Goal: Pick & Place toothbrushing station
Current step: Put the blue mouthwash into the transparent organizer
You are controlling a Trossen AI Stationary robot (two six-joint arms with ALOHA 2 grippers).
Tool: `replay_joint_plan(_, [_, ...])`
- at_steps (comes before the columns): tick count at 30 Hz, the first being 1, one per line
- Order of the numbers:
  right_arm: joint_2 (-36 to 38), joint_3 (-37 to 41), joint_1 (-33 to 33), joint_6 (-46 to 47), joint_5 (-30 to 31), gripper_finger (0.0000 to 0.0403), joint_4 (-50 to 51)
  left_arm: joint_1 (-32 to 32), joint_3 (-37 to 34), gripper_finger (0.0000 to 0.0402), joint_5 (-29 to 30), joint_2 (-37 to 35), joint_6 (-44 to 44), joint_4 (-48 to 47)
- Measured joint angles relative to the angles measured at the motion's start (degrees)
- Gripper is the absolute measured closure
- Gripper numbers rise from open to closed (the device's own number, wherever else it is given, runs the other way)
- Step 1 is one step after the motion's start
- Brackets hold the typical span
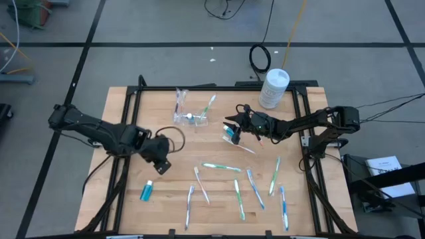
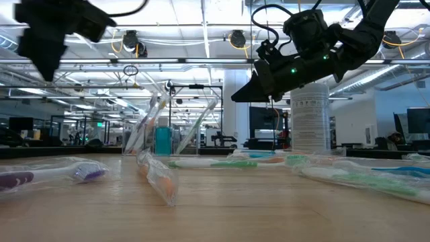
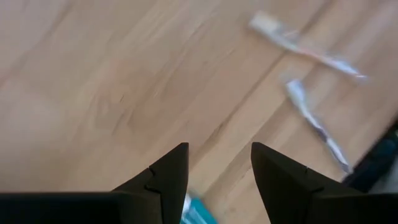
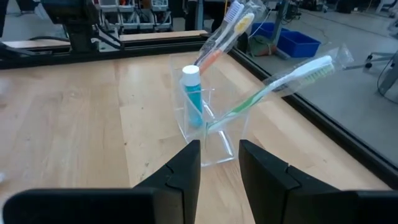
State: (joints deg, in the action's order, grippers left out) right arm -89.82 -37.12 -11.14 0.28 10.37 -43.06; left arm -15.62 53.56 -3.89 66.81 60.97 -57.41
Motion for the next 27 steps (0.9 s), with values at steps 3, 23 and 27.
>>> replay_joint_plan(3, [0.0, 0.0, 0.0, -2.1, 0.0, 0.0298, -0.4, -5.3, -0.8, 0.0229, 2.2, -0.1, 9.7, -0.5])
replay_joint_plan(23, [0.0, 0.0, 0.0, -7.5, 0.0, 0.0298, -2.5, -25.2, -19.8, 0.024, 0.0, 0.0, 43.2, 15.6])
replay_joint_plan(27, [0.0, 0.0, 0.0, -7.5, 0.0, 0.0298, -2.5, -26.1, -22.6, 0.024, 1.2, 0.0, 44.9, 19.0])
